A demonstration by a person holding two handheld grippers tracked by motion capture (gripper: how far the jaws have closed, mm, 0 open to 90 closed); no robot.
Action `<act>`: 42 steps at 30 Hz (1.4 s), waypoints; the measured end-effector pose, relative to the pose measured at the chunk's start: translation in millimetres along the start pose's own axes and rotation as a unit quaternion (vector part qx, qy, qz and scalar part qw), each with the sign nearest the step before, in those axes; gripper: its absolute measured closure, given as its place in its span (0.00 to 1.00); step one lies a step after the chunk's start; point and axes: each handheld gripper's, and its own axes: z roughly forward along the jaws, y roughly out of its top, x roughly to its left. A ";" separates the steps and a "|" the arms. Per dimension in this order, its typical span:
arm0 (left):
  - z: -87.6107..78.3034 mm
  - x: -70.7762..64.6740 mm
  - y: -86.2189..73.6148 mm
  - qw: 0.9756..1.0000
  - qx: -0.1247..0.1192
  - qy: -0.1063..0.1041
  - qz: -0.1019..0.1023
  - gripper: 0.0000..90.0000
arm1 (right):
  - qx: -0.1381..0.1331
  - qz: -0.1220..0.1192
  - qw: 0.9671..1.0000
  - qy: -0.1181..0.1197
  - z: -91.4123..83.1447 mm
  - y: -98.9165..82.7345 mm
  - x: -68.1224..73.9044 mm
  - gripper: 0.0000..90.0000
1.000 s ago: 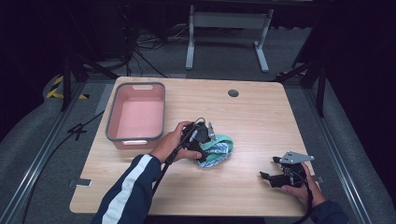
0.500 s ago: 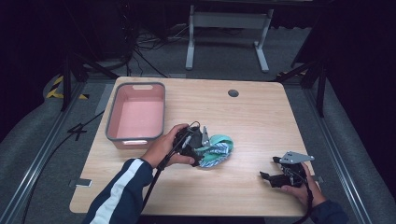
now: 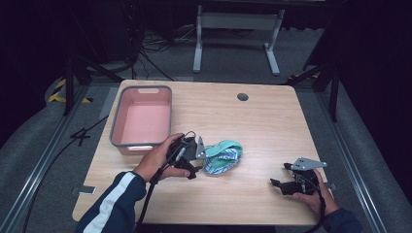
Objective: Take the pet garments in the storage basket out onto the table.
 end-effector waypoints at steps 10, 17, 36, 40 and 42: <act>-6.9 -5.3 -29.0 1.000 0.006 0.008 0.002 0.23 | 0.000 0.000 1.000 0.000 0.0 0.0 0.0 0.17; -11.0 -8.9 -46.6 1.000 0.006 0.008 -0.001 0.24 | 0.000 0.000 1.000 0.000 -0.1 0.0 0.0 0.17; -18.3 -12.4 -99.7 0.999 0.018 0.019 -0.032 0.23 | 0.000 0.000 1.000 0.000 -0.1 0.0 0.0 0.17; -19.4 -11.2 -109.9 0.999 0.012 0.020 -0.049 0.23 | 0.000 0.000 1.000 0.000 0.1 0.0 0.1 0.17; -20.7 -10.7 -115.7 0.998 0.018 0.022 -0.052 0.23 | 0.000 0.000 1.000 0.000 0.0 0.0 0.1 0.17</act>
